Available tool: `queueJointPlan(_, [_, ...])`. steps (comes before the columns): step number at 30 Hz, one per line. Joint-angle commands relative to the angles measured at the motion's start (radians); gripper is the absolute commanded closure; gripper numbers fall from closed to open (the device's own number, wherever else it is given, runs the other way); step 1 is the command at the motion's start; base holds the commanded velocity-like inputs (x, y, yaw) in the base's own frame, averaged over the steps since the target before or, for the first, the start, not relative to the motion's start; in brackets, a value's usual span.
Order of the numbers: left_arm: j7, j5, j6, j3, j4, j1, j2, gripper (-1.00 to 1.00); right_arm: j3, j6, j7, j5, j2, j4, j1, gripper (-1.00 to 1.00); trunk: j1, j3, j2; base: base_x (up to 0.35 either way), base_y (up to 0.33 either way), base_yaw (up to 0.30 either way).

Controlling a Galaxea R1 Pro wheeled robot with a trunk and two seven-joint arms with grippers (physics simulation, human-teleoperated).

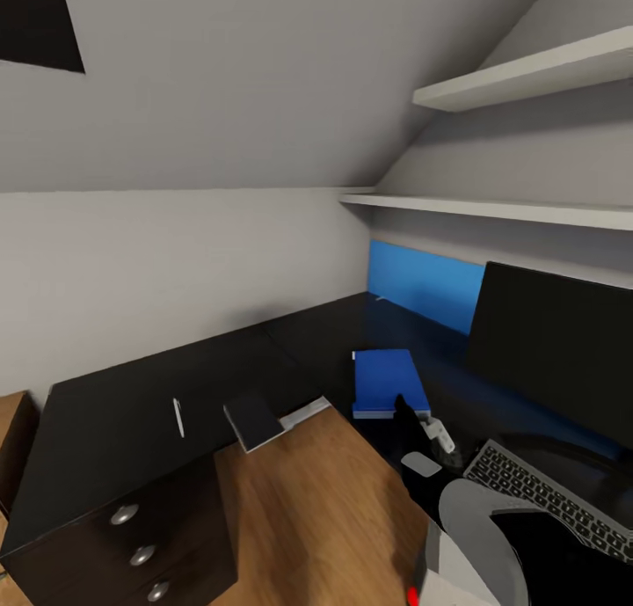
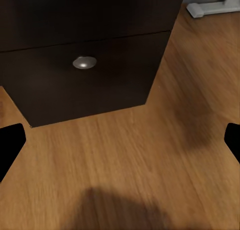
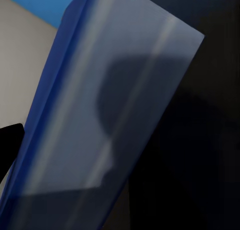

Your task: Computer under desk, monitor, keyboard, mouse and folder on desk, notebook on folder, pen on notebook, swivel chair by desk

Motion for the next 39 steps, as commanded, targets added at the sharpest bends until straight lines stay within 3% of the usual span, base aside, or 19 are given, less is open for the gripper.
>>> queueJointPlan(1, [-0.010,0.002,-0.002,0.008,0.001,-0.001,0.000,-1.00,0.000,-0.001,0.009,-0.012,0.001,0.002,-0.001,1.00,0.000,-0.001,-0.001,0.004,0.004,-0.159])
queueJointPlan(16, [-0.009,0.003,-0.002,0.008,0.001,-0.001,0.000,-1.00,0.002,0.002,0.009,-0.012,0.025,0.003,0.019,1.00,0.000,-0.001,-0.001,0.000,0.001,-0.076])
queueJointPlan(39, [-0.007,0.004,-0.003,0.009,0.001,-0.001,-0.002,-1.00,0.000,-0.004,0.010,-0.012,0.020,0.002,0.027,1.00,0.000,-0.001,-0.001,-0.016,0.050,0.000])
